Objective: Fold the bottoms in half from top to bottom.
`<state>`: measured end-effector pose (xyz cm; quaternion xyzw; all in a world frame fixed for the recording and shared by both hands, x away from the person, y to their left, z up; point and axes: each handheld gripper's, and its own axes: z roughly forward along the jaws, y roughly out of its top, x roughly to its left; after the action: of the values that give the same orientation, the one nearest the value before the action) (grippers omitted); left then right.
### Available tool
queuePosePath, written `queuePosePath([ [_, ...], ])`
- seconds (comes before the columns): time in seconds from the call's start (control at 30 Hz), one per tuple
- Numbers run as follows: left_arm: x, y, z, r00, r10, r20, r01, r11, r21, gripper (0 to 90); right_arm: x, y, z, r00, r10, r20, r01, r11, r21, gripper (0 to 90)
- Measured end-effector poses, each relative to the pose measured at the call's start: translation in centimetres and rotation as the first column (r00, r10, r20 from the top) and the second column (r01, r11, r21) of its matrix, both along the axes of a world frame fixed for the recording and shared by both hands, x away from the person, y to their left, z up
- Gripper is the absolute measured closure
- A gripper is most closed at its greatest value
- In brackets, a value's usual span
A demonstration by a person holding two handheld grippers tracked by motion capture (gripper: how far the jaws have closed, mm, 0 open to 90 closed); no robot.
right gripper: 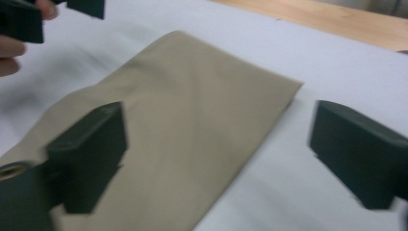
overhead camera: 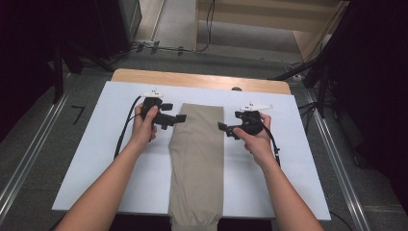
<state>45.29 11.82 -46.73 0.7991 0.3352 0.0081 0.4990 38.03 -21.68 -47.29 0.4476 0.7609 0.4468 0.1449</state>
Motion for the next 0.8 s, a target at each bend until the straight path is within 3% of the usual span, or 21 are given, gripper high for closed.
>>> queuePosePath([
  [0.1, 2.0, -0.6, -0.4, 0.9983, 0.031, -0.05, -0.03, 0.9993, 0.021, 11.1, 1.8, 0.4, -0.1, 0.9997, -0.017, -0.017, 0.016, 0.9994, -0.03, 13.5],
  [0.2, 3.3, -1.0, -0.8, 0.9967, 0.033, -0.074, -0.03, 0.9983, 0.05, 13.8, 3.5, 0.7, -0.6, 0.9983, -0.056, -0.018, 0.054, 0.9956, -0.077, 24.5],
  [0.27, 4.0, -1.3, -1.2, 0.9958, 0.029, -0.087, -0.024, 0.9976, 0.065, 13.9, 4.4, 0.7, -0.9, 0.9974, -0.066, -0.031, 0.063, 0.9949, -0.078, 27.8],
  [0.37, 4.9, -1.8, -2.1, 0.9936, 0.056, -0.098, -0.043, 0.9905, 0.13, 16.5, 5.9, 0.5, -1.6, 0.9934, -0.093, -0.068, 0.088, 0.9941, -0.063, 32.8],
  [0.53, 5.9, -2.3, -2.8, 0.9912, 0.1, -0.087, -0.081, 0.9774, 0.195, 24.2, 7.5, 0.6, -2.9, 0.9872, -0.126, -0.097, 0.118, 0.9894, -0.085, 34.5],
  [0.6, 6.2, -2.4, -2.9, 0.9875, 0.13, -0.089, -0.109, 0.9715, 0.211, 32.3, 8.0, 0.6, -3.5, 0.9853, -0.129, -0.111, 0.12, 0.9887, -0.091, 35.9],
  [0.67, 6.4, -2.5, -3.0, 0.9869, 0.131, -0.094, -0.108, 0.9714, 0.211, 35.7, 8.4, 0.7, -3.9, 0.984, -0.129, -0.124, 0.117, 0.9883, -0.098, 37.0],
  [0.73, 6.6, -2.7, -3.1, 0.9877, 0.135, -0.079, -0.111, 0.9602, 0.257, 38.9, 8.7, 0.8, -4.4, 0.9834, -0.134, -0.122, 0.12, 0.986, -0.116, 39.2],
  [0.8, 6.7, -2.8, -3.2, 0.9888, 0.129, -0.075, -0.105, 0.9593, 0.262, 41.0, 8.9, 1.1, -4.7, 0.9841, -0.148, -0.099, 0.136, 0.9835, -0.12, 42.0],
])
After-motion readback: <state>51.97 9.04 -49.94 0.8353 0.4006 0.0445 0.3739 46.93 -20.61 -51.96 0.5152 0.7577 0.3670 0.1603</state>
